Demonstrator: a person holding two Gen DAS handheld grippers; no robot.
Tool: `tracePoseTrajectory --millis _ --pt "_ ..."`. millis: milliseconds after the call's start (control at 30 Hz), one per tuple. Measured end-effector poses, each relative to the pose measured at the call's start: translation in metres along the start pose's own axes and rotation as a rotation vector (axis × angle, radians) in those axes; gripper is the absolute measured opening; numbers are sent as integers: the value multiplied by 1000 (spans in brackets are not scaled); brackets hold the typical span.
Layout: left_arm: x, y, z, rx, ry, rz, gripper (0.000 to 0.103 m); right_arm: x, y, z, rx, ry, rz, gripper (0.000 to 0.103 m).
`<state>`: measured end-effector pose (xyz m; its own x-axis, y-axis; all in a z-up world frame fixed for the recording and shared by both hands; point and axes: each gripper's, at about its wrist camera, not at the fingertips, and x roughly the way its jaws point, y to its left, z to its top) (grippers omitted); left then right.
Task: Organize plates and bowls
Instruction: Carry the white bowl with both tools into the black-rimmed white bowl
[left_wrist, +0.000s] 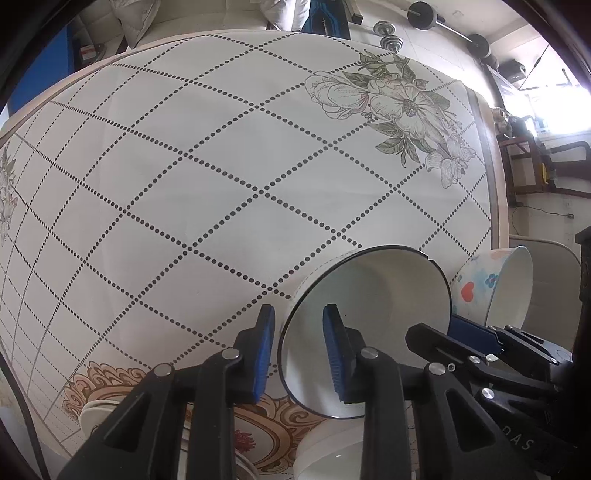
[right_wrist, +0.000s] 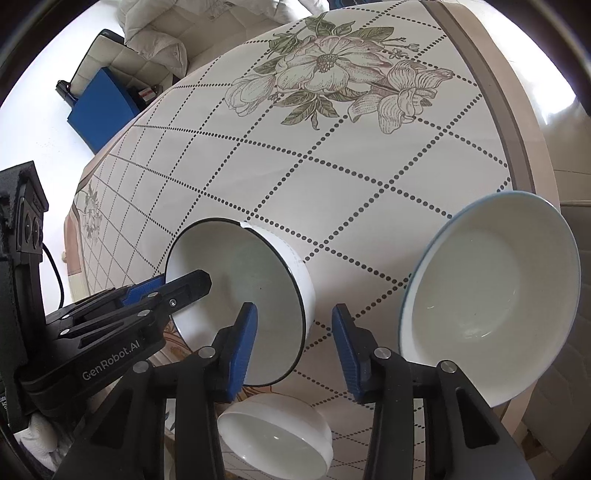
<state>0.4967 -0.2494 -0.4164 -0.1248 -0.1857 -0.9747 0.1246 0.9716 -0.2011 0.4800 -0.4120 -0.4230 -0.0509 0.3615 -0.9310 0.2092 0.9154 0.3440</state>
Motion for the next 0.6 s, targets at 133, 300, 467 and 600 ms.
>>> tracePoseTrajectory --millis 133,300,467,600 --pt "8 0 7 5 2 20 15 13 3 3 -17 19 -23 26" --pt "9 4 8 -1 -1 30 7 21 6 2 -35 10 -64 9" --pt "8 -1 1 15 -23 52 7 23 12 1 -59 5 -87 9" --pt "1 -7 -7 25 -35 57 7 21 9 1 -56 5 -83 7"
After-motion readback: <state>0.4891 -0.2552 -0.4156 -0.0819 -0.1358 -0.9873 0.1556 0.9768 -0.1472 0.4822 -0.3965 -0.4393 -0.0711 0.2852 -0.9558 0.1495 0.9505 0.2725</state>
